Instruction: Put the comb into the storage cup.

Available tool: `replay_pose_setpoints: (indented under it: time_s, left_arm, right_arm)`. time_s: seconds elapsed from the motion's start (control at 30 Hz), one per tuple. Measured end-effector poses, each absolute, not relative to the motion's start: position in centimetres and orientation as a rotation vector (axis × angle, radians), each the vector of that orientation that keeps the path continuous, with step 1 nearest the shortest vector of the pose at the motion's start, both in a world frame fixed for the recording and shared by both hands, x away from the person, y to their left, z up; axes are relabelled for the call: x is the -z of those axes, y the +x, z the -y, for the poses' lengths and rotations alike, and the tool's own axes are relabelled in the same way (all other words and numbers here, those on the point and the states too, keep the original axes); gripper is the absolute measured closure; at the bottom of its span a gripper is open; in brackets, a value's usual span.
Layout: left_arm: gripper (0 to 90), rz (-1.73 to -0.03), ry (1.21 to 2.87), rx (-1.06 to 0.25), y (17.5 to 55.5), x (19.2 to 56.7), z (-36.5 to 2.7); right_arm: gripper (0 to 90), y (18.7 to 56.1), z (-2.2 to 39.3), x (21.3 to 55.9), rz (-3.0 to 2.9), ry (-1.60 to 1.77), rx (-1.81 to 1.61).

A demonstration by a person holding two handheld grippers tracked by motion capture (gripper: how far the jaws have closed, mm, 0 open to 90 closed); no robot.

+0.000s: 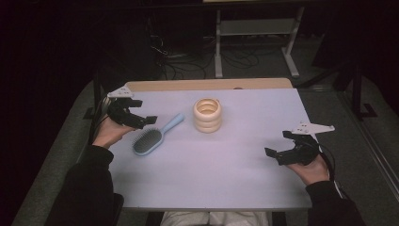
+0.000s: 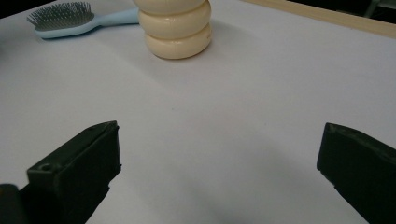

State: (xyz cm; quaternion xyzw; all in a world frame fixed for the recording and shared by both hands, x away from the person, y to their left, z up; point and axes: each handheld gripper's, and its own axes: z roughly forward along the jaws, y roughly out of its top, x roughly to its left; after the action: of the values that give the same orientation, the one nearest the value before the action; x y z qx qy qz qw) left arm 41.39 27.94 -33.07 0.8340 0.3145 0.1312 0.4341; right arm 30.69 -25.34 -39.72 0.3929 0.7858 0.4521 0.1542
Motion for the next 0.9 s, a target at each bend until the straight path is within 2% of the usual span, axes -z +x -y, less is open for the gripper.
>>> replay_pose_setpoints:
  time_s: [0.47, 0.53, 0.67, 0.83, 0.87, 0.9]
  left_arm:
    - [0.0, -0.765, 2.133, -0.283, 43.6, 34.2, -25.8]
    - [8.8, -0.742, 2.152, -0.287, 43.7, 34.3, -25.5]
    - [11.0, -0.720, 2.175, -0.273, 44.0, 34.5, -24.8]
    - [19.8, -0.679, 2.204, -0.295, 44.2, 34.5, -24.0]
    - [27.4, -0.687, 2.203, -0.277, 44.4, 34.6, -23.8]
    - [30.2, -0.687, 2.203, -0.277, 44.4, 34.6, -23.8]
  right_arm:
    - [0.0, 30.7, 25.4, 39.6, -2.250, 1.120, -1.301]
    - [0.0, 30.7, 25.3, 39.6, -2.250, 1.118, -1.298]
    - [0.0, 30.7, 25.3, 39.6, -2.250, 1.114, -1.298]
    - [0.0, 30.7, 25.3, 39.6, -2.253, 1.113, -1.300]
    - [0.0, 30.7, 25.3, 39.6, -2.256, 1.110, -1.297]
    - [0.0, 30.7, 25.3, 39.6, -2.257, 1.108, -1.296]
